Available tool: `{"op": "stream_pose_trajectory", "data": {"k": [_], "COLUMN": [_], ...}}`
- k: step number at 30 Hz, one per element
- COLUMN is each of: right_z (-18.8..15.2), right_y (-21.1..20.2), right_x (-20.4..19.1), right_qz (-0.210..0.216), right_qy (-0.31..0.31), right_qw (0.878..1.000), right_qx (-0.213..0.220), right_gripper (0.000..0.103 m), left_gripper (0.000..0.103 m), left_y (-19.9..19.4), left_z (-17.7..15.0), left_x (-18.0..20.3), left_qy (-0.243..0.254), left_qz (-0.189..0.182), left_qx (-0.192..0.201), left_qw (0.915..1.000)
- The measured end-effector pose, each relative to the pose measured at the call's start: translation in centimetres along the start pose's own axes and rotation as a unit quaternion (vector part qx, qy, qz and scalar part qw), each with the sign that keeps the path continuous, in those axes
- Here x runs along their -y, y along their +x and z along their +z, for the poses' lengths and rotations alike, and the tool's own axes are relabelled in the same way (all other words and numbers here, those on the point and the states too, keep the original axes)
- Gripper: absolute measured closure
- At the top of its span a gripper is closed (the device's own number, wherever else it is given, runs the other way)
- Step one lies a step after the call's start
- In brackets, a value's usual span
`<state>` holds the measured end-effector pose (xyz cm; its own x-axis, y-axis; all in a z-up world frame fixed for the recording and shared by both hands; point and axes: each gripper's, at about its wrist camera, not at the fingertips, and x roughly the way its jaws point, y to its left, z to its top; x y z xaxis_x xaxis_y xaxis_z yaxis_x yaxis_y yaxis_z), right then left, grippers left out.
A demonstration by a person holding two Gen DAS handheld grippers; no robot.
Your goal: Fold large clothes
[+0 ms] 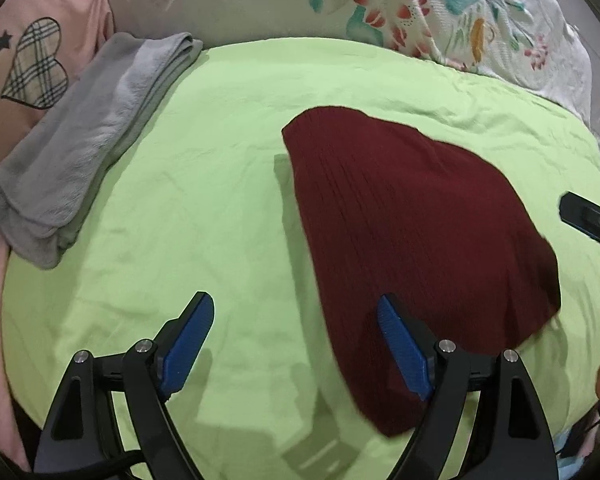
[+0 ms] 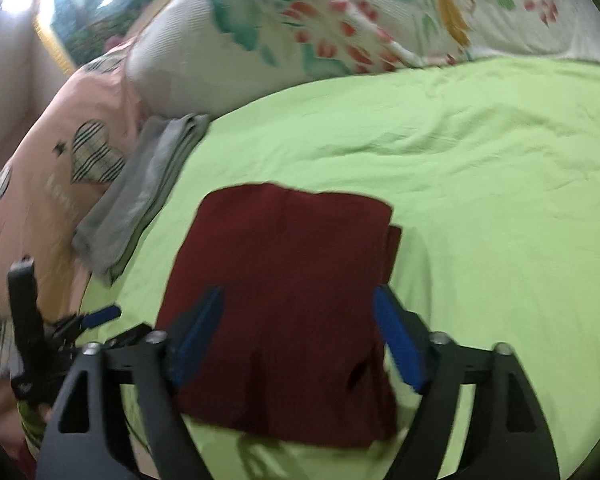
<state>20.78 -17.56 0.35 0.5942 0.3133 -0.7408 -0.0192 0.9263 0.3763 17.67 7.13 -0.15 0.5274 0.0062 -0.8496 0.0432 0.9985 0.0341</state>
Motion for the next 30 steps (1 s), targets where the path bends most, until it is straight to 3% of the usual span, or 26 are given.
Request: {"op": "stream_pose_trajectory", "data": {"k": [7,13,21,30], "right_z": [-6.2,-9.8,-11.9,-11.9], "right_y": [-2.0,-3.6,-5.9,-8.5], "right_x": [-3.2,-4.7,-5.4,-6.5], "right_qz": [-0.013,-0.036,-0.042,-0.050], "right_qy": [-0.058,-0.104,-0.117,-0.132], "right_qw": [0.997,0.992,0.991,0.989], "right_qx": [-0.045,-0.059,-0.060,-0.049], "right_gripper": [0.023,0.023,0.022,0.022], "left_gripper": [0.018,0.018,0.018,0.018], "left_y": [-2.6,-4.3,-7.8,-11.0], "left_z": [-4.6,-7.6,-9.2,-9.0], "left_x": [0.4,0.1,0.5,1.5], "left_qy": [0.024,0.029,0.056,0.078], "left_qz": [0.016,0.018,0.025,0.016], "left_qx": [0.001,0.000,0.025,0.048], "left_qw": [0.9996,0.9994,0.9978,0.9957]}}
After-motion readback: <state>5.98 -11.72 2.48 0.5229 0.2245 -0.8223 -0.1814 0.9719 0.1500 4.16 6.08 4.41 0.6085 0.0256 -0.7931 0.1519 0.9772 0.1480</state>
